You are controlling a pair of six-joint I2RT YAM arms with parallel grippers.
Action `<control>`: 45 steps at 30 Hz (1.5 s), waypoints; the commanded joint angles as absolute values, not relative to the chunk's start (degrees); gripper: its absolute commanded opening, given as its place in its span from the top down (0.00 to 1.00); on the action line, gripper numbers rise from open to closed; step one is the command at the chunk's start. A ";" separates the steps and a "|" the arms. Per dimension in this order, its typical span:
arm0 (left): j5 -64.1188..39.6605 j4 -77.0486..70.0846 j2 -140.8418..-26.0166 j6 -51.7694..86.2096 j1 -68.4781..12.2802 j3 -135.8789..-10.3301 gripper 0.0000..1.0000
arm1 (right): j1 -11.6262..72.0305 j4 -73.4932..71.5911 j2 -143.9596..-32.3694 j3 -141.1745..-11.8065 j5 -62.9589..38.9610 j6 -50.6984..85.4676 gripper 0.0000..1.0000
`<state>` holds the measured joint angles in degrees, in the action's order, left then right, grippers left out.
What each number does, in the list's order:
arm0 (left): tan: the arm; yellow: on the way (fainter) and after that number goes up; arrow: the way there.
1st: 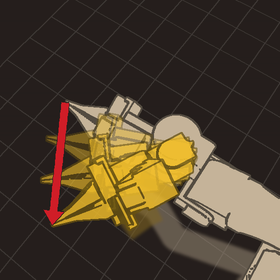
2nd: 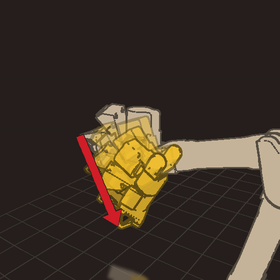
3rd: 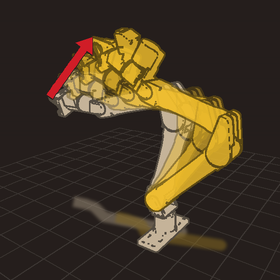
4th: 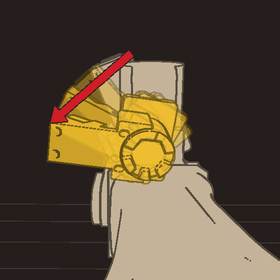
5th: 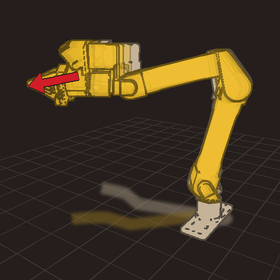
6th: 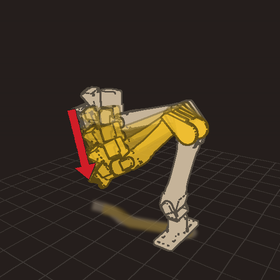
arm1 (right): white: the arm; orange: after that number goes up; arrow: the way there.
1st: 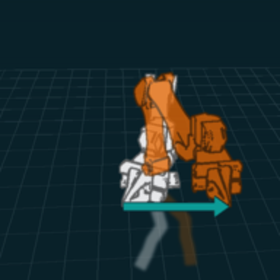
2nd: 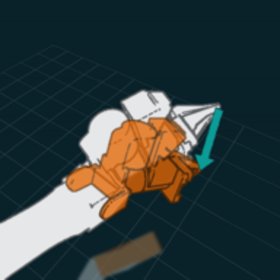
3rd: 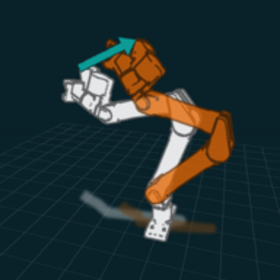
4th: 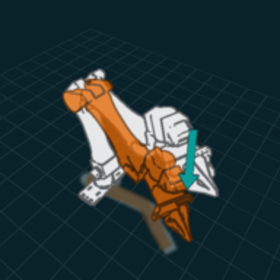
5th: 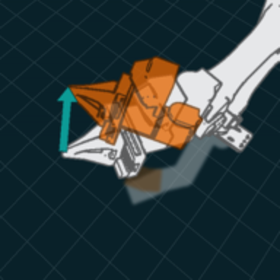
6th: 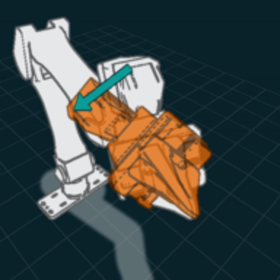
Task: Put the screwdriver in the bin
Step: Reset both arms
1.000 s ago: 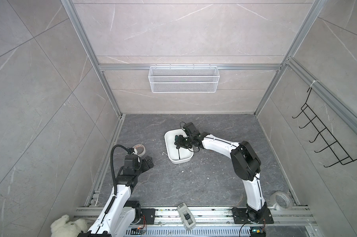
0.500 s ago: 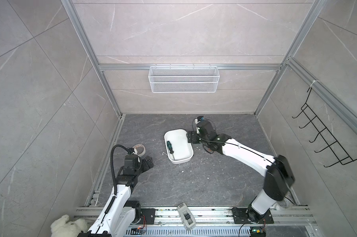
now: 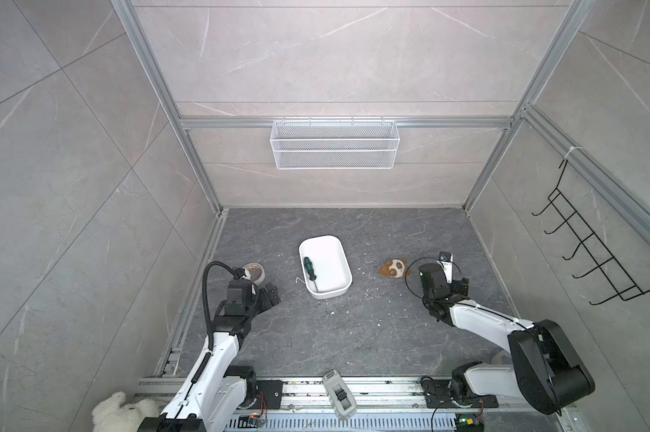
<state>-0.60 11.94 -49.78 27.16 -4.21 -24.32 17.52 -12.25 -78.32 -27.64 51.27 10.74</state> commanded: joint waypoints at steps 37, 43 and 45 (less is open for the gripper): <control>6.61 -48.04 -85.84 0.02 1.40 -20.80 0.00 | 9.86 -52.69 -87.36 -19.75 16.80 0.42 0.01; 6.65 -48.14 -85.78 0.05 1.41 -20.80 0.00 | 9.14 -51.67 -87.28 -20.21 15.28 0.70 0.01; 6.61 -48.18 -85.76 0.01 1.40 -20.75 0.00 | 9.05 -51.83 -87.19 -20.04 15.23 0.70 0.01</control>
